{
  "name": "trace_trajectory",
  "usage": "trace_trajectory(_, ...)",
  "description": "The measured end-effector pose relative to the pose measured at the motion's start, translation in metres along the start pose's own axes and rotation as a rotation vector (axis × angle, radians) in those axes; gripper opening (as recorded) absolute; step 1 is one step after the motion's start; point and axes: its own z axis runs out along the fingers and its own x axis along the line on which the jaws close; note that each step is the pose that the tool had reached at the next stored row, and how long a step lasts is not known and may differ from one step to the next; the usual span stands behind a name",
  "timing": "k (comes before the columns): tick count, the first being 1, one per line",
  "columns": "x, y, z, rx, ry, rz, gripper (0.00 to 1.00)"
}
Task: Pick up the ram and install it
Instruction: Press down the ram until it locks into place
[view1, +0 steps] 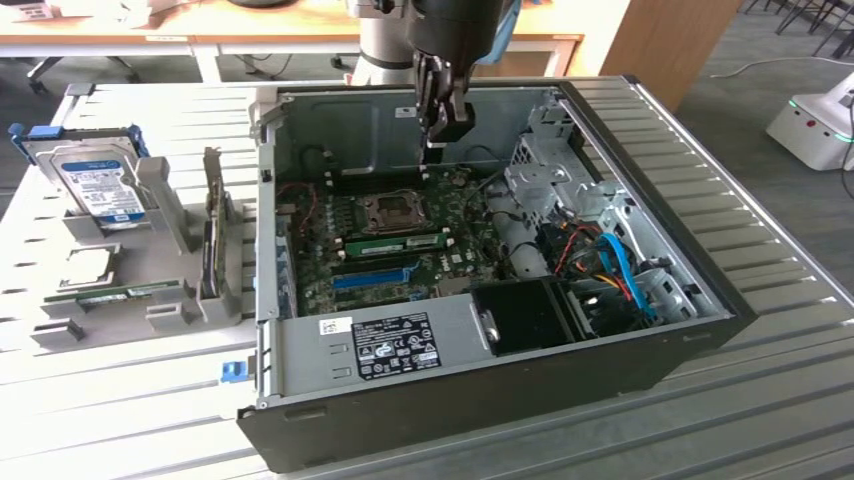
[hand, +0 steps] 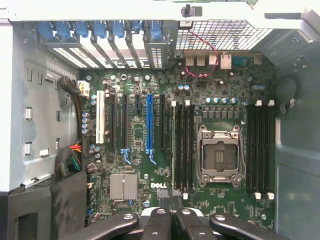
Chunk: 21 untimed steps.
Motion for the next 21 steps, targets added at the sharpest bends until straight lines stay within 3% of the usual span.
trace_trajectory(11, 0.000, -0.0012, 0.0000, 0.0009, -0.0015, 0.000, 0.10)
trace_trajectory(21, 0.000, -0.0214, 0.0001, 0.0009, -0.0017, 0.000, 0.10)
